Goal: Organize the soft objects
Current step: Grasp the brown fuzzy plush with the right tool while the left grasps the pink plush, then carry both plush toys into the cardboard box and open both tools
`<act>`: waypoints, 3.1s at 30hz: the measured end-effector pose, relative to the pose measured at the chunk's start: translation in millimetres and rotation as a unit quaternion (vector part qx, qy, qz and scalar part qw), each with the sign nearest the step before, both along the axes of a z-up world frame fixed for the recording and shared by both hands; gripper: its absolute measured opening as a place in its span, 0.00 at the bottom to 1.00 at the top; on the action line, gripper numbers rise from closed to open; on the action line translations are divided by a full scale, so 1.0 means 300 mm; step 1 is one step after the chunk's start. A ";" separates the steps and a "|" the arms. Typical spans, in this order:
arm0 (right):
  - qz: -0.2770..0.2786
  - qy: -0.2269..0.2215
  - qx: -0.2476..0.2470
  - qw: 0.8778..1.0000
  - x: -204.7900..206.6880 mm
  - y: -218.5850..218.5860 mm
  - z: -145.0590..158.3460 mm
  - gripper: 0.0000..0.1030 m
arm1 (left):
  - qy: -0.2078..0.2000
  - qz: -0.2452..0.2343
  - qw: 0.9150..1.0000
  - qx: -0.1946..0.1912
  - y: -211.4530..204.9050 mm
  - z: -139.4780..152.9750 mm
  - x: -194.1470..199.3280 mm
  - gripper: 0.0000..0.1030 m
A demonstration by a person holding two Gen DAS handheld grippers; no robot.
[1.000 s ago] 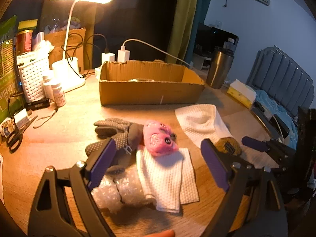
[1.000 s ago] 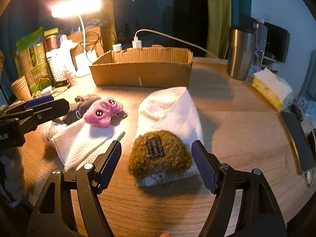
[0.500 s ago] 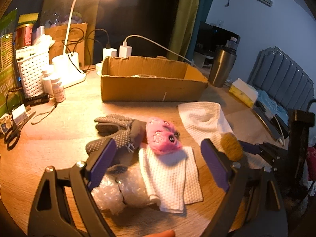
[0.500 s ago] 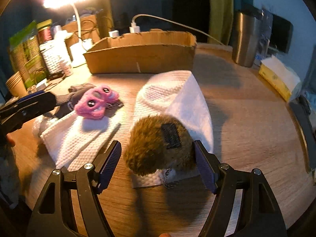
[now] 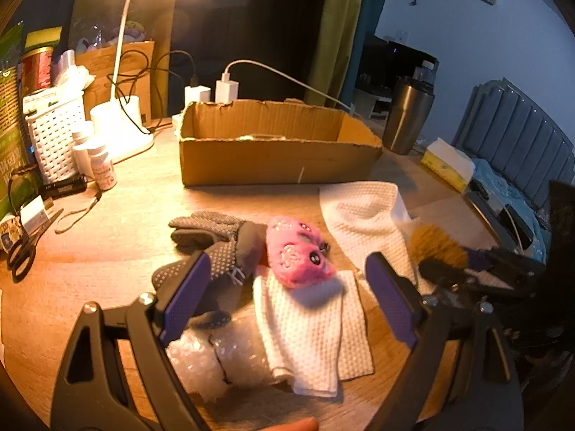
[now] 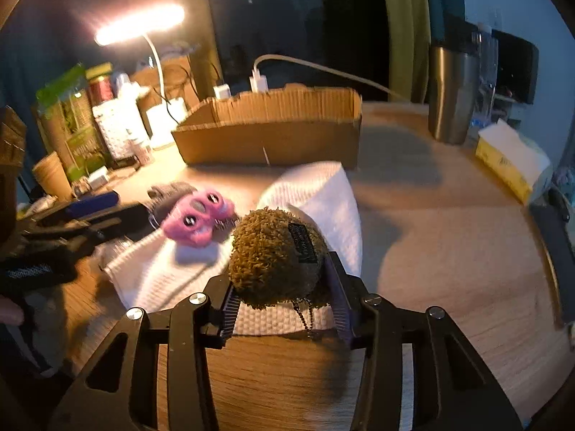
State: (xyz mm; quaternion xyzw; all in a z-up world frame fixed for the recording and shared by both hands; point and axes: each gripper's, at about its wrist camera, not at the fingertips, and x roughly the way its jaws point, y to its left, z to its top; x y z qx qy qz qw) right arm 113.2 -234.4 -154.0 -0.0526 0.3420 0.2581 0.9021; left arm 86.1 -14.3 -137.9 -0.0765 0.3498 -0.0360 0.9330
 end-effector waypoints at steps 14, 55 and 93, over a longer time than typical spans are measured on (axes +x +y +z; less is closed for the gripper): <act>0.009 -0.032 0.072 0.997 0.055 -0.099 0.107 0.45 | 0.035 -0.026 0.998 0.042 -0.088 -0.050 0.116 0.85; -0.034 -0.065 0.041 0.996 0.079 -0.150 0.134 0.45 | -0.004 -0.076 0.996 0.036 -0.181 0.083 0.110 0.43; -0.034 -0.156 0.009 0.987 0.193 0.032 0.461 0.45 | -0.156 -0.070 0.985 0.023 -0.095 0.461 0.196 0.43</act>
